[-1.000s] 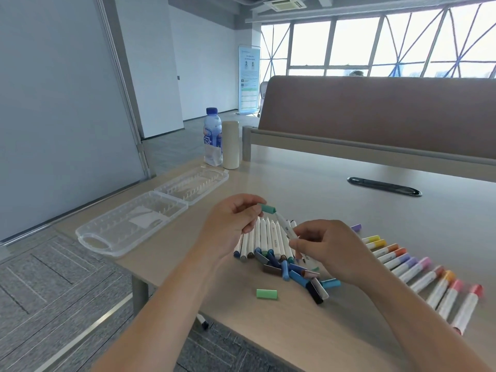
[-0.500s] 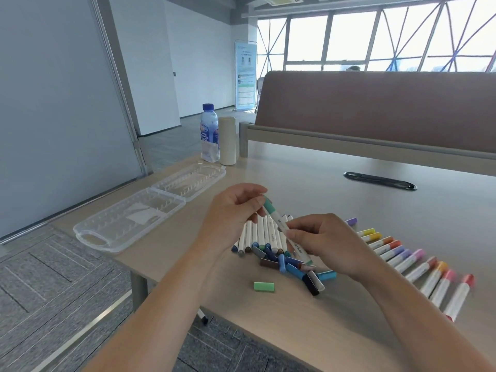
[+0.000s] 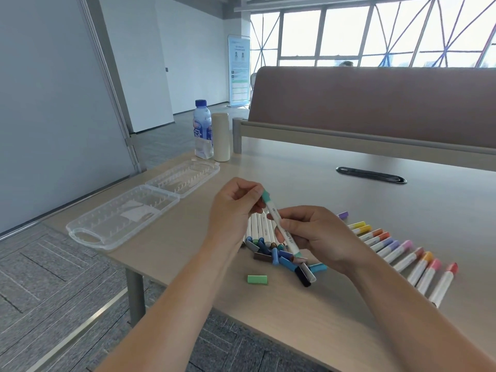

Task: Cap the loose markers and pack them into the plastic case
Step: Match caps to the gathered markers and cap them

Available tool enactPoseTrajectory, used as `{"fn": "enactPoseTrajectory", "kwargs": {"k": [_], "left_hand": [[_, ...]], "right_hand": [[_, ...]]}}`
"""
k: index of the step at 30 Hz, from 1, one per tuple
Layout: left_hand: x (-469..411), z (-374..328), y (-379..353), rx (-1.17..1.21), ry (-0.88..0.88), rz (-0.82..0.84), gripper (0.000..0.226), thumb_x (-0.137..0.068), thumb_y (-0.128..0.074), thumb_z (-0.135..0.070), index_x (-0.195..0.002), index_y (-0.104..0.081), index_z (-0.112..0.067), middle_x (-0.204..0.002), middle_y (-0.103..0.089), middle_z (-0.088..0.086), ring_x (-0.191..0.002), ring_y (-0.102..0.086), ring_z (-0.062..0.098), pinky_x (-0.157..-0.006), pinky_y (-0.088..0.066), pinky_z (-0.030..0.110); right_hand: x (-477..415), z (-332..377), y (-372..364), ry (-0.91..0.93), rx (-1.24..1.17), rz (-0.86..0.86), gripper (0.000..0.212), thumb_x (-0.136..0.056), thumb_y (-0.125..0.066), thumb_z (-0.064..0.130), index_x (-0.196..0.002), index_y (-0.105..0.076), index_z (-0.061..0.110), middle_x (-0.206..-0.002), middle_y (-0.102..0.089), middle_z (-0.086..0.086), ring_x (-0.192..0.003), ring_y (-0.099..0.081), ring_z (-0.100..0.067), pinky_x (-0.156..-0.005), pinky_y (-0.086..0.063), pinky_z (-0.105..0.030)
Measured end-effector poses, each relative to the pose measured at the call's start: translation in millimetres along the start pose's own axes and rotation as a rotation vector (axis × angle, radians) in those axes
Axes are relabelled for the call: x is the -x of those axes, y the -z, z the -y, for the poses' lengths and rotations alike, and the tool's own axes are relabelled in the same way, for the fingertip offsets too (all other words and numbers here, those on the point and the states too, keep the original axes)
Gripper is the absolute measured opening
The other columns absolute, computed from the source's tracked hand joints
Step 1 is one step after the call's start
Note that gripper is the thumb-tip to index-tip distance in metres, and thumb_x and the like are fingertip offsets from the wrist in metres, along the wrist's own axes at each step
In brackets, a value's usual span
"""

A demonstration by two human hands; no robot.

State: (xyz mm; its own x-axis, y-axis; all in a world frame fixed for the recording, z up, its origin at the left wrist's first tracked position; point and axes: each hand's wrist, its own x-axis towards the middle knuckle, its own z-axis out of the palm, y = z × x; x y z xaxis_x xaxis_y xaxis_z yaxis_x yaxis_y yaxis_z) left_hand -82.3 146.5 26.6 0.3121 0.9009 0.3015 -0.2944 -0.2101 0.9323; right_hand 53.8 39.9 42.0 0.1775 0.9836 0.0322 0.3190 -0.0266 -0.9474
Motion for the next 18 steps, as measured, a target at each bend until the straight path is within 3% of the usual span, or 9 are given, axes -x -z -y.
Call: {"fn": "enactPoseTrajectory", "kwargs": {"k": [5,13,16,18], "left_hand": [[2,-4,-4,-0.049,-0.057,-0.004,0.009,-0.093,-0.062,-0.006,-0.088,-0.067,-0.011,-0.084,-0.074,0.009,-0.069,-0.064,0.019,-0.071,-0.052,0.036],[5,-15,-4,-0.103,-0.083,0.023,0.012,-0.094,-0.062,-0.006,-0.091,-0.07,-0.013,-0.085,-0.075,0.006,-0.069,-0.066,0.019,-0.071,-0.057,0.032],[5,-19,1,-0.161,-0.013,0.071,0.019,-0.095,-0.061,-0.01,-0.107,-0.07,-0.021,-0.09,-0.074,-0.001,-0.073,-0.07,0.014,-0.068,-0.057,0.024],[6,-17,7,-0.16,0.032,0.088,0.023,-0.095,-0.061,-0.01,-0.114,-0.066,-0.023,-0.098,-0.073,-0.001,-0.078,-0.071,0.016,-0.072,-0.059,0.028]], "right_hand": [[1,1,-2,0.033,0.04,-0.065,0.027,-0.098,-0.058,0.018,-0.096,-0.073,0.04,-0.094,-0.077,0.009,-0.091,-0.073,-0.021,-0.087,-0.059,-0.045],[1,4,-5,0.052,0.144,-0.083,0.029,-0.099,-0.057,0.02,-0.094,-0.068,0.045,-0.089,-0.075,0.021,-0.085,-0.071,-0.005,-0.08,-0.058,-0.03],[1,5,2,0.041,0.181,-0.115,0.021,-0.099,-0.057,0.022,-0.097,-0.07,0.039,-0.084,-0.075,0.017,-0.074,-0.069,-0.007,-0.068,-0.057,-0.023],[-3,6,10,0.007,0.17,-0.178,0.013,-0.097,-0.061,0.022,-0.1,-0.072,0.028,-0.079,-0.076,0.009,-0.061,-0.062,-0.006,-0.057,-0.05,-0.018]]}}
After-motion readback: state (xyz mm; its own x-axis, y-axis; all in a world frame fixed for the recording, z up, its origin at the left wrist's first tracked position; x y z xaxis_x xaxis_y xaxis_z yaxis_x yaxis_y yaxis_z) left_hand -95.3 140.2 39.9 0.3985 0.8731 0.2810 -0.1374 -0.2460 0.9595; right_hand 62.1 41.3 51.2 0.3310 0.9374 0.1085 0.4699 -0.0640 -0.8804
